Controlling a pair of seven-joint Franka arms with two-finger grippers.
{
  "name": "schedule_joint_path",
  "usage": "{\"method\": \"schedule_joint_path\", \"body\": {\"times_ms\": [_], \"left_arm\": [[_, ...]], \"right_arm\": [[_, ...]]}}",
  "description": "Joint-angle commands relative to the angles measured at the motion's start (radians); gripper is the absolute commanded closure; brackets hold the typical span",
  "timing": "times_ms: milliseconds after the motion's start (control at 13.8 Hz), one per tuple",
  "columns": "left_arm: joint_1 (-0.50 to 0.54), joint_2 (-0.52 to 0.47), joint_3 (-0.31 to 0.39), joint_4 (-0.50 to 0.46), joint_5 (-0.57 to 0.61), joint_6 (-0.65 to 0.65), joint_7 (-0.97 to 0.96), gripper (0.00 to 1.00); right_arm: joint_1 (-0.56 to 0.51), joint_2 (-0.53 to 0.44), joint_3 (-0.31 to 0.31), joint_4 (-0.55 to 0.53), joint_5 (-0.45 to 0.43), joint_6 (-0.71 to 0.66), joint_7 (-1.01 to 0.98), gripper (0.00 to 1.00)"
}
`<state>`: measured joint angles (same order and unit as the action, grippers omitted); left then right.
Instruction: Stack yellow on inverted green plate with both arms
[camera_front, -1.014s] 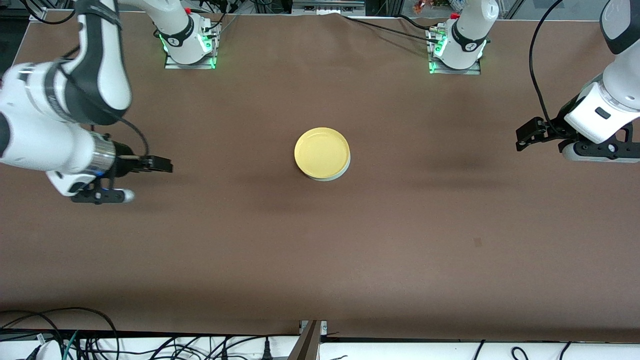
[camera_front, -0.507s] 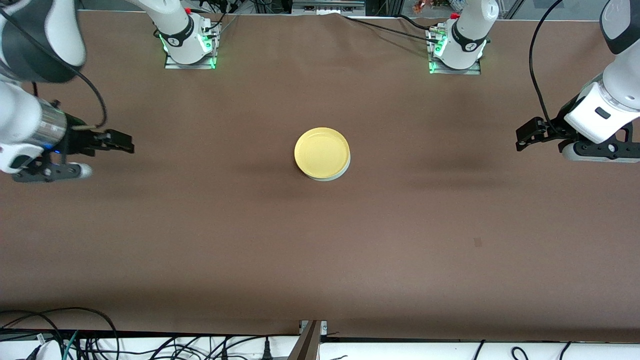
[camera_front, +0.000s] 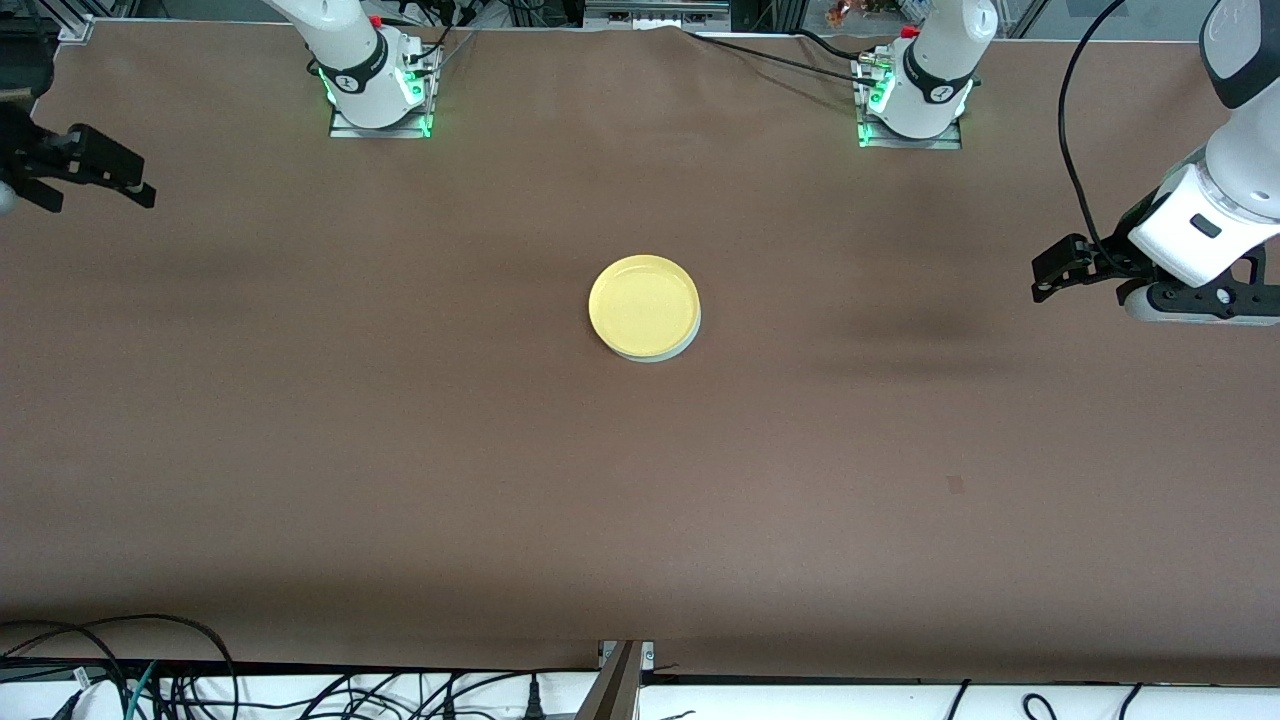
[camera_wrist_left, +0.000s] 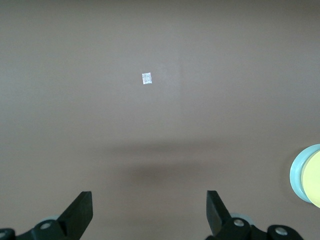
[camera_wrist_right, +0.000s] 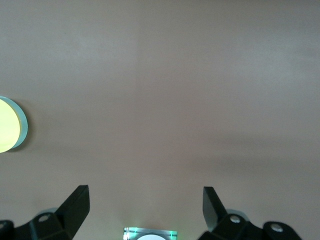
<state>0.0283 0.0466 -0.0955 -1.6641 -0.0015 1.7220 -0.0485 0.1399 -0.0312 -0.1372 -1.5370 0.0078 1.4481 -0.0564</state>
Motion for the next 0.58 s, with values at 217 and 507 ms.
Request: {"method": "schedule_joint_path", "body": {"times_ms": [217, 507], "left_arm": [[0.009, 0.009, -0.004, 0.026, -0.026, -0.022, 0.030, 0.00], [0.009, 0.009, -0.004, 0.026, -0.025, -0.022, 0.030, 0.00]], "right_arm": [[-0.033, 0.017, 0.030, -0.011, 0.023, -0.029, 0.101, 0.00], [-0.034, 0.031, 0.021, 0.014, 0.023, -0.049, 0.098, 0.00]]}}
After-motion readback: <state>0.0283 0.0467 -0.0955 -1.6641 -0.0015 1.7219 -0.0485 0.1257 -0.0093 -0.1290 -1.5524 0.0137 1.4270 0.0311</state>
